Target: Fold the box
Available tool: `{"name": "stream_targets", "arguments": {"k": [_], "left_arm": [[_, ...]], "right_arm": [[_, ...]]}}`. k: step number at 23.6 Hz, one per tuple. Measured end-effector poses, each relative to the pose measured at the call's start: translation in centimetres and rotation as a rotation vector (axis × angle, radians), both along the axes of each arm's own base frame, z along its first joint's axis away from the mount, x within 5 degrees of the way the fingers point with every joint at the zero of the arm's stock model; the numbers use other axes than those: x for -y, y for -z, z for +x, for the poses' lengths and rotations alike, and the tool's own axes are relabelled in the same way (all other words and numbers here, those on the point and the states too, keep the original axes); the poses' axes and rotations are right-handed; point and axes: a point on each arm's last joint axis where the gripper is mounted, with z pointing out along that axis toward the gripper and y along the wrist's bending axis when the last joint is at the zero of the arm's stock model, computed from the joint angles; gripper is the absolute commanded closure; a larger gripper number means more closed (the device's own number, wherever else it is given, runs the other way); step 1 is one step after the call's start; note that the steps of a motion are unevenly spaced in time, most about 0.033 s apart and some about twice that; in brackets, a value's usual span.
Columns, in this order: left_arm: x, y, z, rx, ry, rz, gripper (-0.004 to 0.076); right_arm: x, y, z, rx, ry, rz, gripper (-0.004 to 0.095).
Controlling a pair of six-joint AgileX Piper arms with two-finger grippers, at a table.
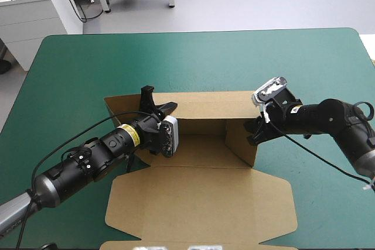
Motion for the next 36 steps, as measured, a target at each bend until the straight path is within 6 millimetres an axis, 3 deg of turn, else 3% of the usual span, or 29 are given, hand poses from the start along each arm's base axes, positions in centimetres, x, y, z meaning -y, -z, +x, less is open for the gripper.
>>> {"name": "stream_targets", "arguments": {"k": [3,6,8,9,11,14,20,22,23,26,33,36], "left_arm": [[0.0,0.0,0.0,-0.002,0.000,0.002,0.0732],[0.0,0.0,0.0,-0.001,0.000,0.001,0.0722],[0.1,-0.2,0.0,0.008,0.004,-0.018,0.0625],[0.1,-0.2,-0.1,0.011,0.006,-0.027,0.0498],[0.3,-0.2,-0.2,0.016,0.011,-0.079,0.0351],[0.7,-0.6,-0.3,0.038,0.024,-0.151,0.0213],[1.3,-1.9,-0.7,0.115,0.067,-0.271,0.0248],[1.9,-1.8,-1.2,0.085,0.078,-0.279,0.0400],[2.1,-1.7,-1.4,0.075,0.087,-0.274,0.0524],[2.9,-1.4,-2.5,0.037,0.126,-0.243,0.0734],[3.8,-1.8,-4.6,-0.106,0.155,-0.075,0.0713],[4.4,-3.2,-5.7,-0.247,0.143,-0.007,0.0713]], "right_arm": [[0.1,0.0,-0.2,-0.010,-0.009,-0.011,0.0902],[0.2,0.0,-0.3,-0.019,-0.004,-0.008,0.0915],[0.3,-0.1,-0.1,-0.011,0.010,-0.002,0.0916],[0.3,-0.1,-0.1,-0.007,0.017,0.001,0.0915],[0.5,-0.1,0.5,0.037,0.057,-0.004,0.0915],[0.8,-0.3,1.3,0.103,0.118,-0.008,0.0916],[1.4,-0.8,2.2,0.171,0.264,0.003,0.0916],[1.6,-0.8,2.3,0.174,0.290,0.007,0.0916],[1.6,-0.8,2.3,0.171,0.298,0.008,0.0916],[1.7,-0.8,2.3,0.167,0.309,0.005,0.0920],[1.7,-0.8,2.3,0.165,0.313,0.003,0.0921],[1.7,-0.7,2.3,0.164,0.313,0.004,0.0921]]}}
